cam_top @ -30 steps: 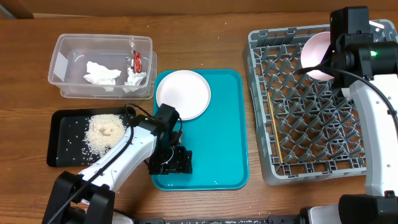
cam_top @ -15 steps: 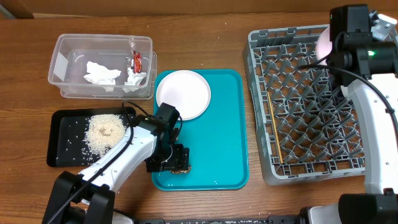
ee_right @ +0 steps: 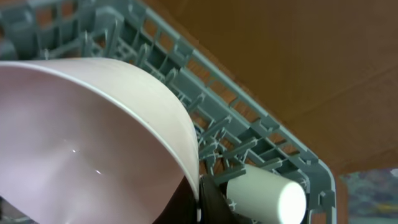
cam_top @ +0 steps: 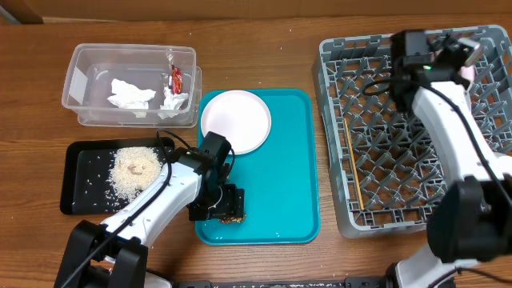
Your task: Sort waste into correct bins and load items into the dishwasher
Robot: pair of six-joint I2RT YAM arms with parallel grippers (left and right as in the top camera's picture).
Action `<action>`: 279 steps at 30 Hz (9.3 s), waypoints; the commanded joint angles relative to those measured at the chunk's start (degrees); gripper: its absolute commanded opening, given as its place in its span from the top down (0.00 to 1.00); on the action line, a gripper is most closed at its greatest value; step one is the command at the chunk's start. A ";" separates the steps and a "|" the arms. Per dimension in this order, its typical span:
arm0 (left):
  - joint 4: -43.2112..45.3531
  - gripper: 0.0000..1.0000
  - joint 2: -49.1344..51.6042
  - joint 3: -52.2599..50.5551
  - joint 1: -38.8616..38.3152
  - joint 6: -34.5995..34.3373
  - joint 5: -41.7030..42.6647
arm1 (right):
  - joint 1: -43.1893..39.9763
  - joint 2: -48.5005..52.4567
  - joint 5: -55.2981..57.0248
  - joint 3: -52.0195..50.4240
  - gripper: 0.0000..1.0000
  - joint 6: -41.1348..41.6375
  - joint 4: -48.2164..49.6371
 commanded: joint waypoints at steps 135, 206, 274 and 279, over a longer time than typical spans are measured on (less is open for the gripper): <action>1.05 0.80 9.11 -0.66 -2.36 -0.13 -2.27 | -4.85 -12.17 -41.33 1.64 0.32 2.16 -16.87; 4.52 0.79 16.68 17.42 50.16 4.61 -22.71 | -4.85 -12.17 -41.75 1.64 0.32 1.05 -18.14; -13.05 0.34 2.21 24.87 26.88 14.84 -7.89 | 25.77 19.45 -59.69 5.77 0.83 -6.19 1.81; -13.14 0.34 2.21 24.87 26.88 14.84 -7.89 | 25.66 19.34 -61.44 6.08 0.96 -6.38 0.46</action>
